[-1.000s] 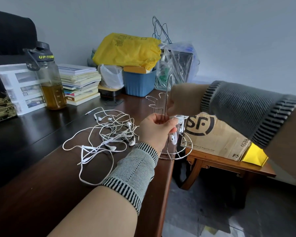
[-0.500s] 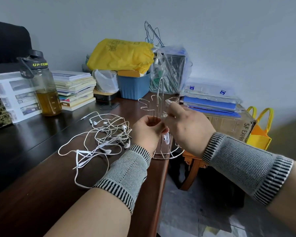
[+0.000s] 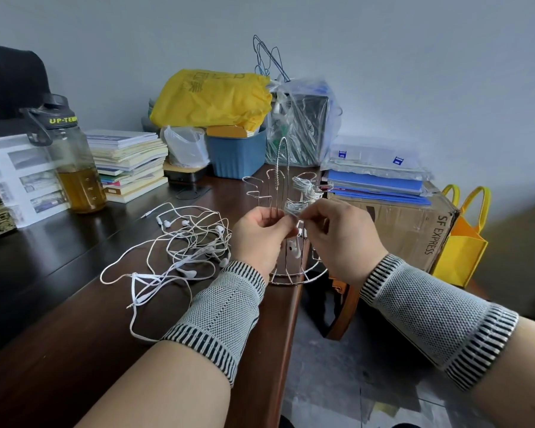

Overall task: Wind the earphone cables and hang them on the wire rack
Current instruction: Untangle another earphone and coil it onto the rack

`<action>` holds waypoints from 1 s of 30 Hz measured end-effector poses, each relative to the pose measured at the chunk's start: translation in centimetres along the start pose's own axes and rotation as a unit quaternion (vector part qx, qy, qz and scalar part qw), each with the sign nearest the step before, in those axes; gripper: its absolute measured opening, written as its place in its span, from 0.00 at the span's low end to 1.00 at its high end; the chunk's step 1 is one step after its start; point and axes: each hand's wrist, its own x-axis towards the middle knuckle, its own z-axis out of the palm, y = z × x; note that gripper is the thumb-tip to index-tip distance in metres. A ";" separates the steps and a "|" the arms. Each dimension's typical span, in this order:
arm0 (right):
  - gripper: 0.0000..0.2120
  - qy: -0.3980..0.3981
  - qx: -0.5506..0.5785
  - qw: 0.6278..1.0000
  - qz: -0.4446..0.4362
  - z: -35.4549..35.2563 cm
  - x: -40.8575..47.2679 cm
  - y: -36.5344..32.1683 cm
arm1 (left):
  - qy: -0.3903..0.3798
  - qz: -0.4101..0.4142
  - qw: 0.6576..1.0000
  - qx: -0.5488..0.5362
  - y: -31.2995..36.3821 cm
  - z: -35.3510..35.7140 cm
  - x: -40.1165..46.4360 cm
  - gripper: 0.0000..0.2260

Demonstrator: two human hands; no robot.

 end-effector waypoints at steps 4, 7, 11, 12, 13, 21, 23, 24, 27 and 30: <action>0.07 -0.032 -0.016 0.999 0.006 0.0 0.4 0.3 | 0.000 -0.010 1.000 -0.019 0.1 0.0 0.0 0.05; 0.07 -0.047 -0.026 0.998 0.016 0.0 0.7 0.3 | 0.004 -0.020 0.999 -0.032 0.3 0.1 -0.1 0.06; 0.07 -0.064 -0.030 0.997 0.030 -0.6 0.8 0.3 | -0.009 -0.014 1.000 -0.017 0.4 0.0 -0.1 0.05; 0.07 -0.066 -0.026 0.997 0.040 -0.7 0.9 0.3 | -0.007 -0.013 1.000 -0.020 0.3 0.0 -0.1 0.04; 0.07 -0.066 -0.023 0.996 0.050 -0.9 1.0 0.3 | -0.007 -0.012 1.000 -0.020 0.4 0.0 -0.2 0.04; 0.09 -0.100 0.008 0.974 0.201 -2.4 1.7 1.6 | -0.017 -0.018 0.999 -0.025 0.6 -0.2 -0.3 0.04; 0.09 -0.100 0.022 0.970 0.220 -2.5 1.7 1.6 | -0.024 -0.013 0.999 -0.024 0.7 -0.2 -0.4 0.04; 0.09 -0.101 0.029 0.968 0.227 -2.5 1.7 1.6 | -0.026 -0.010 0.999 -0.020 0.7 -0.1 -0.5 0.04; 0.09 -0.095 0.075 0.958 0.258 -2.3 1.7 1.7 | -0.029 -0.007 0.999 -0.014 0.8 -0.2 -0.5 0.04; 0.08 -0.044 0.255 0.909 0.328 -2.3 1.4 1.5 | -0.031 -0.012 0.999 -0.012 0.8 -0.2 -0.5 0.05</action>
